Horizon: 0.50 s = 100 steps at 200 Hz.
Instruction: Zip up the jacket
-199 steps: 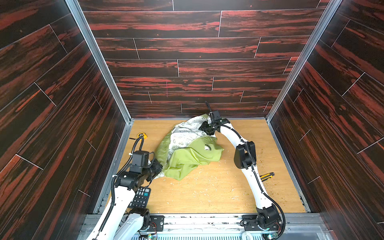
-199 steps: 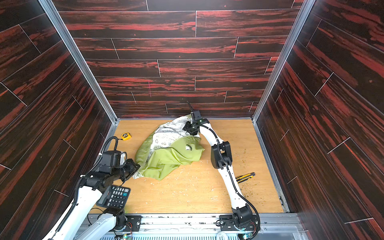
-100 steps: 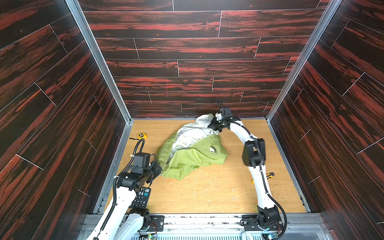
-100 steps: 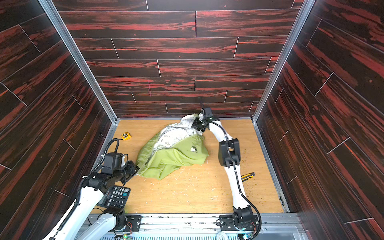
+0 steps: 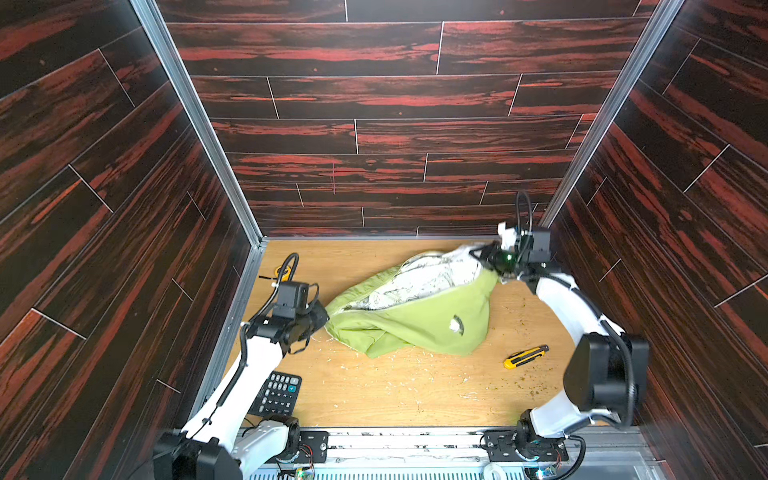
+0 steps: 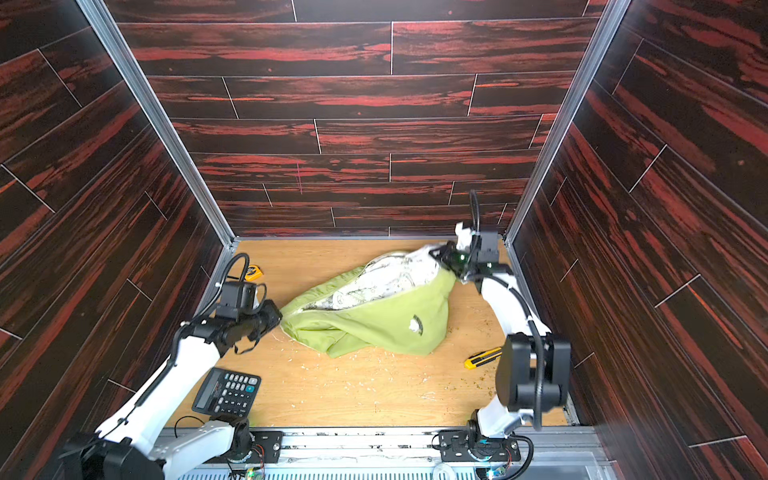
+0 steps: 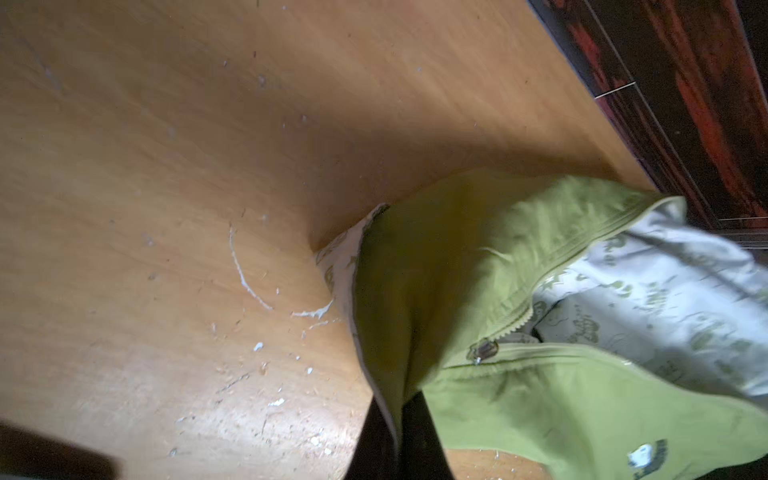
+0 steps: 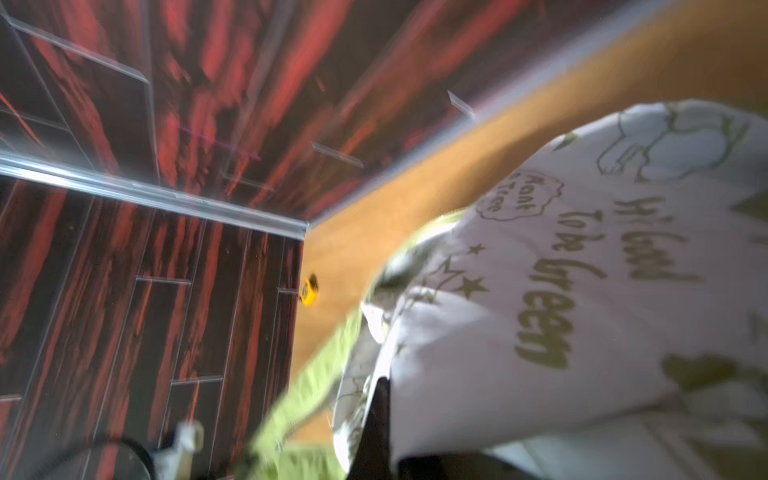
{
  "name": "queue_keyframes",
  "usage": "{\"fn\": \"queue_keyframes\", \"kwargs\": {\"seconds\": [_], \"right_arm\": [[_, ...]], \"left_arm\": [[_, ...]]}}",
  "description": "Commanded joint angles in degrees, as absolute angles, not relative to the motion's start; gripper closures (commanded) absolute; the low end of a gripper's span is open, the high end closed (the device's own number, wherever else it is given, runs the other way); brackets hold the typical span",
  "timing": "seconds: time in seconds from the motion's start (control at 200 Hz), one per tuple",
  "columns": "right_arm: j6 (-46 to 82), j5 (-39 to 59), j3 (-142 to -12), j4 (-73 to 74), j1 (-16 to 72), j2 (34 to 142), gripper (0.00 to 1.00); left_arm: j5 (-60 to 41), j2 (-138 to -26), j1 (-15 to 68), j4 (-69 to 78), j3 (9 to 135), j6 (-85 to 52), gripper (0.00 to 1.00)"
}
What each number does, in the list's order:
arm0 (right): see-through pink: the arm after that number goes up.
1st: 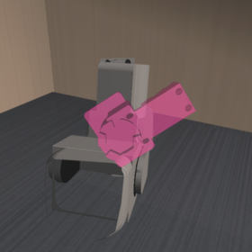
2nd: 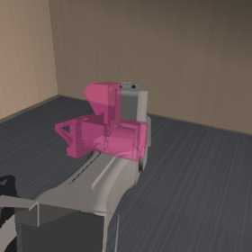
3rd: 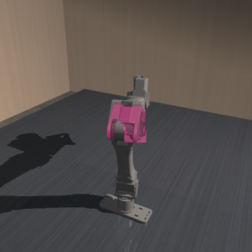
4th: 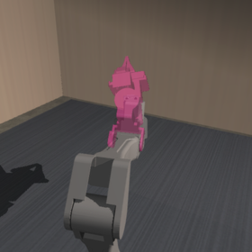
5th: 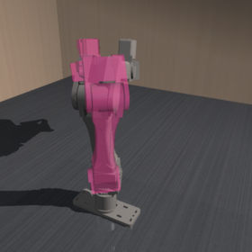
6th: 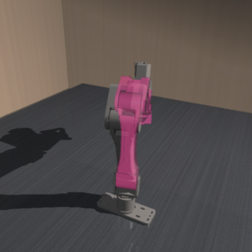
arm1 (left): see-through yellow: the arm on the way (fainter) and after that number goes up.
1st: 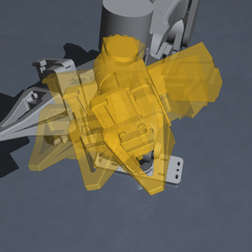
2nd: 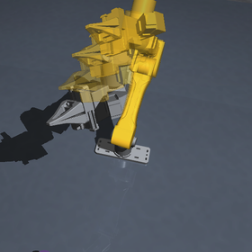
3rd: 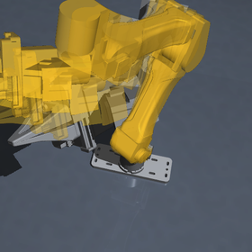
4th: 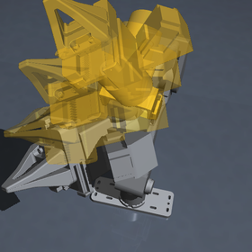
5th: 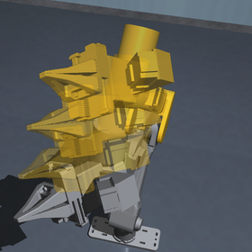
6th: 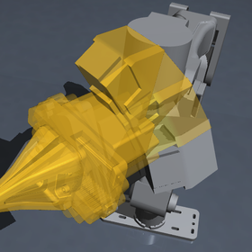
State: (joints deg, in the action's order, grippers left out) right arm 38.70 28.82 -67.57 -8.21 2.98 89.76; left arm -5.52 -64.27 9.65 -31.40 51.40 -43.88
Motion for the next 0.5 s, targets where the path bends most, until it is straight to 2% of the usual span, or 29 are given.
{"fn": "queue_keyframes", "kwargs": {"seconds": [0.0,0.045,0.13,0.225,0.316,0.406,0.496], "right_arm": [[38.30,28.55,-56.38,-6.94,3.37,87.96,1.00],[38.23,27.42,-53.34,-7.68,3.36,86.65,0.99],[37.84,23.68,-51.06,-11.73,3.27,84.03,0.68],[37.38,17.93,-52.18,-17.33,2.97,80.51,0.50],[37.33,11.11,-55.50,-23.74,3.02,77.70,0.41],[37.87,5.49,-59.62,-29.13,3.07,76.61,0.39],[38.22,3.82,-62.98,-30.79,3.54,76.98,0.39]], "left_arm": [[-3.98,-67.02,9.49,-30.76,55.16,-40.33,1.00],[-4.83,-68.07,9.57,-31.08,56.16,-39.68,1.00],[-6.01,-68.97,9.52,-32.06,56.89,-38.85,1.00],[-6.37,-68.13,9.56,-32.17,56.03,-38.60,1.00],[-6.11,-66.54,9.55,-32.34,54.96,-38.58,1.00],[-5.33,-64.53,9.58,-32.44,53.77,-38.62,1.00],[-4.46,-62.27,9.50,-31.87,52.03,-38.84,1.00]]}}
